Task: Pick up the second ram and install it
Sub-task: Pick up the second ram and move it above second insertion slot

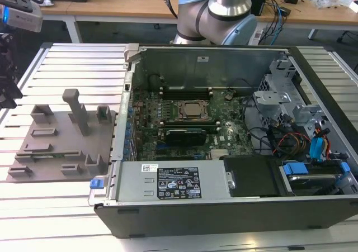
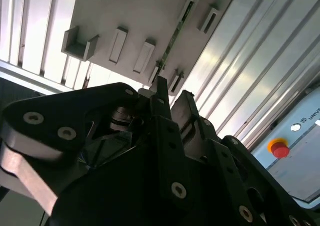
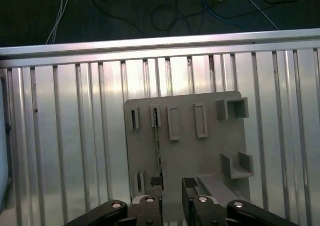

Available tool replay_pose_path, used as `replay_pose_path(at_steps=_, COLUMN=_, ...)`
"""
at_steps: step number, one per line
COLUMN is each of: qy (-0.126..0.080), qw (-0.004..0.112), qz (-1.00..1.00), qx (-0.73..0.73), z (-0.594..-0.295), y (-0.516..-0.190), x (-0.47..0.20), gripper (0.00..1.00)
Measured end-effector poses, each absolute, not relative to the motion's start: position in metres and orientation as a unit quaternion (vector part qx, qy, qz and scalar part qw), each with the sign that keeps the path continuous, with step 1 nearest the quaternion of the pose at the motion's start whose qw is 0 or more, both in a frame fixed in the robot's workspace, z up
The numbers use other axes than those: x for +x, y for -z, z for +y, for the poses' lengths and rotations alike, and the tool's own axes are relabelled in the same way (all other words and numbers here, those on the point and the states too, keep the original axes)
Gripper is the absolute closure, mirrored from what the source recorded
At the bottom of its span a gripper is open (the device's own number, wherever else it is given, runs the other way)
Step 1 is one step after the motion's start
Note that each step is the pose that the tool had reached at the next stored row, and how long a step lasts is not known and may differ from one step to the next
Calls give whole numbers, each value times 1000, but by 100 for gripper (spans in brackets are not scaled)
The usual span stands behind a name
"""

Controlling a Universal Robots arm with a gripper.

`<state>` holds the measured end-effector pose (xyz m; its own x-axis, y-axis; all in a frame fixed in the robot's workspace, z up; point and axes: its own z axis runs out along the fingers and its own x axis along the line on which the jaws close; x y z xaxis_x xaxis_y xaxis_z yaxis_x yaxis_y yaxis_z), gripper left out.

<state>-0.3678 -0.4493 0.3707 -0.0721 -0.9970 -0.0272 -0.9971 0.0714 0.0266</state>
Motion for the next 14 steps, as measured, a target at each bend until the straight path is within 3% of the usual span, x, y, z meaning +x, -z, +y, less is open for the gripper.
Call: replay_pose_path(at_steps=14, qy=-19, qw=1, qz=732, qx=-681, z=-449, y=-336, x=-368, gripper=70)
